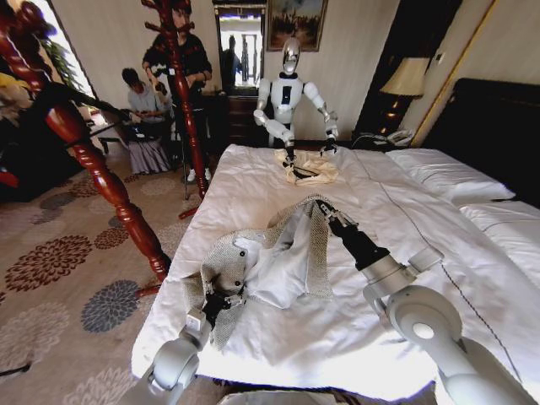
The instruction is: Pick up the clothes from the bed and hang them on the clothes hanger.
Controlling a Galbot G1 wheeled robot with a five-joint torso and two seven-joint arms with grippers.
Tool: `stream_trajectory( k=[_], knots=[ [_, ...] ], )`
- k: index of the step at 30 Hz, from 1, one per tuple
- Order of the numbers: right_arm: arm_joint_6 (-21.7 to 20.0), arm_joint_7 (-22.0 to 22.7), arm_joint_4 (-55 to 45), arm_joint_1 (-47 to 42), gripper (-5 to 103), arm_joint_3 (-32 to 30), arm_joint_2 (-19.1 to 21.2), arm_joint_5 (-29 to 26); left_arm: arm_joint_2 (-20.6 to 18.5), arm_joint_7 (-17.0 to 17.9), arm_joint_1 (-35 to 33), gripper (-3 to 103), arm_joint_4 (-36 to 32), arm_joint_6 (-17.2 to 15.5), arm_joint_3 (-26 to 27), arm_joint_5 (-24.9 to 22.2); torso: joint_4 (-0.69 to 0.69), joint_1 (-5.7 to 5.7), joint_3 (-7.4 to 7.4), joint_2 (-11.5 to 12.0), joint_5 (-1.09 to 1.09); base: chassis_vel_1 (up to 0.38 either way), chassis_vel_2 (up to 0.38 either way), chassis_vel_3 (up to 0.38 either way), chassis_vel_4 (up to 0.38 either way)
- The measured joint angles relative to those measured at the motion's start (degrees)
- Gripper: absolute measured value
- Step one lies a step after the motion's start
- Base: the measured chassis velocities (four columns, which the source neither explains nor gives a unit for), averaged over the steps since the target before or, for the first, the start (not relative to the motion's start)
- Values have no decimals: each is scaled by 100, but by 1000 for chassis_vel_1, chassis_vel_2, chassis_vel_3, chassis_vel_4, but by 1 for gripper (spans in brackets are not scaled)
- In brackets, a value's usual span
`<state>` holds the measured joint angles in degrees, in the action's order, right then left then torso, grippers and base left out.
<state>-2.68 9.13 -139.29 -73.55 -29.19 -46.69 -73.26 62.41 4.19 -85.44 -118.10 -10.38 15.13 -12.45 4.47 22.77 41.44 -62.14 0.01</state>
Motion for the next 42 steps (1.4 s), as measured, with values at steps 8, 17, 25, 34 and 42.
stream_trajectory(
  k=[8,17,25,34,42],
  knots=[
    [0,-4,-44,-50,2,-3,-26,28,-37,96,20,100,10,0,178,-137,0,0,0,0,0,0,0,0,0],
    [0,-6,-105,-99,2,-27,-11,35,82,124,48,100,-8,15,198,-201,0,0,0,0,0,0,0,0,0],
    [0,-6,-105,-88,2,-14,30,32,248,88,48,100,6,55,125,-150,0,0,0,0,0,0,0,0,0],
    [0,-6,-105,-87,2,-5,36,30,243,121,91,100,64,59,164,-293,0,0,0,0,0,0,0,0,0],
    [7,-9,-95,-84,2,-6,23,32,174,144,86,89,46,74,221,-553,0,0,0,0,0,0,0,0,0]
  ],
)
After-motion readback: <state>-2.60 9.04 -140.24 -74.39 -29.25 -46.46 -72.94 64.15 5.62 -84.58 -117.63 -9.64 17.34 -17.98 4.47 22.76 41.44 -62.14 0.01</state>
